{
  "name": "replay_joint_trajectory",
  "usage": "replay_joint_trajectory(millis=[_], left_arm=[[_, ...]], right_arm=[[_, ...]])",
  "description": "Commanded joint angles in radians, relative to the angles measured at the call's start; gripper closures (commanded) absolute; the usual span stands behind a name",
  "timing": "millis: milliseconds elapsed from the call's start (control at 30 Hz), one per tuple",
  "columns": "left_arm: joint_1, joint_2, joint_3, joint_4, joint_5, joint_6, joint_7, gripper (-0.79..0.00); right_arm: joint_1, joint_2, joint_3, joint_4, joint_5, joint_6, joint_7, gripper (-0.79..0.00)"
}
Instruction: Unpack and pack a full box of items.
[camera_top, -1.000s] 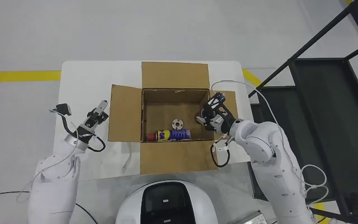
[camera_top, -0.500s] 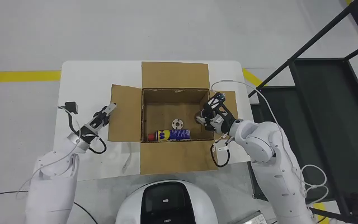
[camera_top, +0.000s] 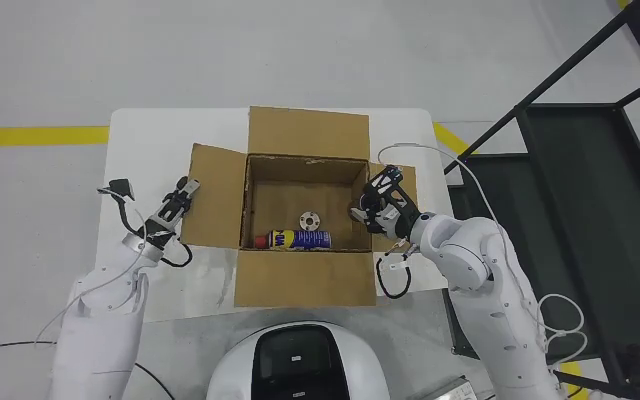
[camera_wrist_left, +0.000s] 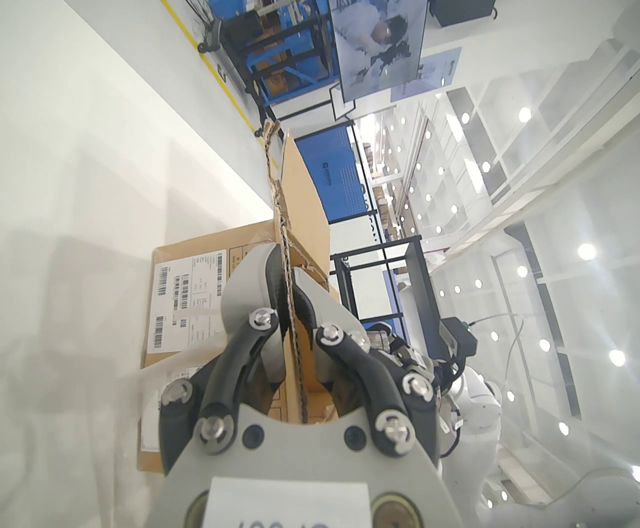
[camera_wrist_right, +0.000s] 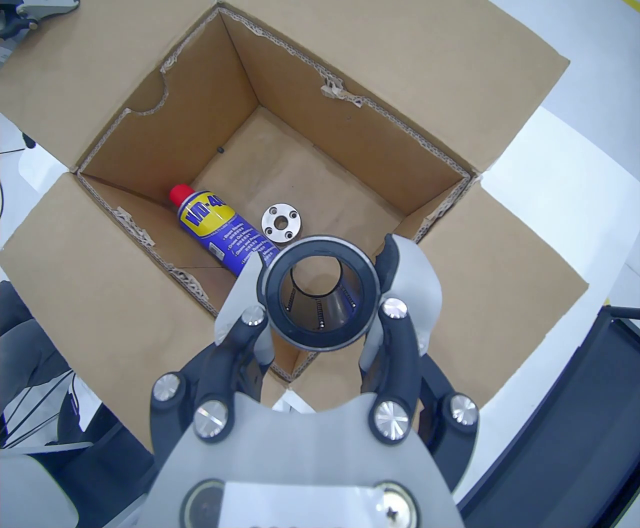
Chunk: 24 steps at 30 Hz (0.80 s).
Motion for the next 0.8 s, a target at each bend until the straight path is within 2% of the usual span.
replay_joint_trajectory(millis=[0,167,200,233,267,533,767], left_arm=[[0.01,0.003,-0.017,-0.004,-0.013,-0.008,0.009,0.0],[0.034,0.01,-0.046,-0.011,-0.031,-0.011,-0.011,0.0],[0.037,0.012,-0.048,-0.011,-0.037,-0.005,-0.025,-0.034],[0.04,0.014,-0.051,-0.012,-0.043,0.001,-0.041,-0.437],[0.042,0.015,-0.054,-0.013,-0.051,0.006,-0.053,-0.785],[0.056,0.023,-0.084,-0.022,-0.11,0.037,-0.063,-0.785],[0.063,0.029,-0.112,-0.025,-0.144,0.03,-0.047,-0.785]], right_arm=[[0.0,0.0,0.0,0.0,0.0,0.0,0.0,0.0],[0.0,0.0,0.0,0.0,0.0,0.0,0.0,0.0],[0.0,0.0,0.0,0.0,0.0,0.0,0.0,0.0],[0.0,0.0,0.0,0.0,0.0,0.0,0.0,0.0],[0.0,0.0,0.0,0.0,0.0,0.0,0.0,0.0],[-0.035,0.006,0.021,-0.05,-0.057,0.07,-0.055,0.0],[-0.093,0.017,0.162,-0.06,-0.002,0.129,-0.087,0.0]])
